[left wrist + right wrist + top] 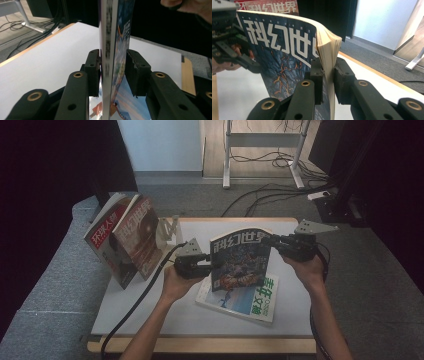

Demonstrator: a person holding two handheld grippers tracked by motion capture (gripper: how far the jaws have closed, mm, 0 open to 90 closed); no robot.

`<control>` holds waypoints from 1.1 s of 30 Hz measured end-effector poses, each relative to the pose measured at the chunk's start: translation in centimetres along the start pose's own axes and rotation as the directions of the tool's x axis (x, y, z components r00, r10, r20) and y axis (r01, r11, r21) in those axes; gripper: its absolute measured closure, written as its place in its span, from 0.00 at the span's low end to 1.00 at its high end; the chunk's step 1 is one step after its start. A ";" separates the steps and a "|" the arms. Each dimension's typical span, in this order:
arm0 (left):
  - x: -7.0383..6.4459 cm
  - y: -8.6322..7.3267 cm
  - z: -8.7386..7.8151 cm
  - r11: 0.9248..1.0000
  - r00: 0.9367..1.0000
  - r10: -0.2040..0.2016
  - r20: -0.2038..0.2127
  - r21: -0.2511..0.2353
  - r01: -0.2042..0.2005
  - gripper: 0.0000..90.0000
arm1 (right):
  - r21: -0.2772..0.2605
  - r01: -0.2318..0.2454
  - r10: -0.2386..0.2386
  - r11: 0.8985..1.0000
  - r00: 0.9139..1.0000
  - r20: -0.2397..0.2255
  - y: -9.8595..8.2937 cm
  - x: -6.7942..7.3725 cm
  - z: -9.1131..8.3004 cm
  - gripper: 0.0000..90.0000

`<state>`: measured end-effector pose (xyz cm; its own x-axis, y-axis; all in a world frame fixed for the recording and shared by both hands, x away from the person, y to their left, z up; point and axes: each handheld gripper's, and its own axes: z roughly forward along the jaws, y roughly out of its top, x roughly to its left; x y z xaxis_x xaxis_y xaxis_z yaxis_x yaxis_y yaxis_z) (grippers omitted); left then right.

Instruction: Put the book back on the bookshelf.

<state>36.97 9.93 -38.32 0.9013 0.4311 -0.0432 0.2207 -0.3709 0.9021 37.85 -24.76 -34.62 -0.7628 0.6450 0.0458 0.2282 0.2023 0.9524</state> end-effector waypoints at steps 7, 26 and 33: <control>0.2 2.3 -0.4 1.000 1.000 0.015 0.003 -0.003 -0.015 0.72 | 0.002 0.002 -0.002 1.000 1.000 0.000 0.0 0.1 0.0 0.86; 0.0 5.8 -0.2 0.998 0.996 0.060 -0.064 0.013 -0.059 0.90 | 0.003 0.002 -0.002 1.000 1.000 -0.005 0.0 0.1 -0.1 0.85; 0.2 5.8 -0.3 0.999 0.998 0.051 -0.034 0.019 -0.050 0.91 | 0.007 -0.010 0.010 1.000 1.000 0.007 -0.2 -0.1 -0.4 0.79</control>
<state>38.32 8.13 -32.98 0.8984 0.4389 0.0173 0.1819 -0.4075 0.8949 37.59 -25.19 -34.72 -0.7559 0.6525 0.0534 0.2404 0.2009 0.9496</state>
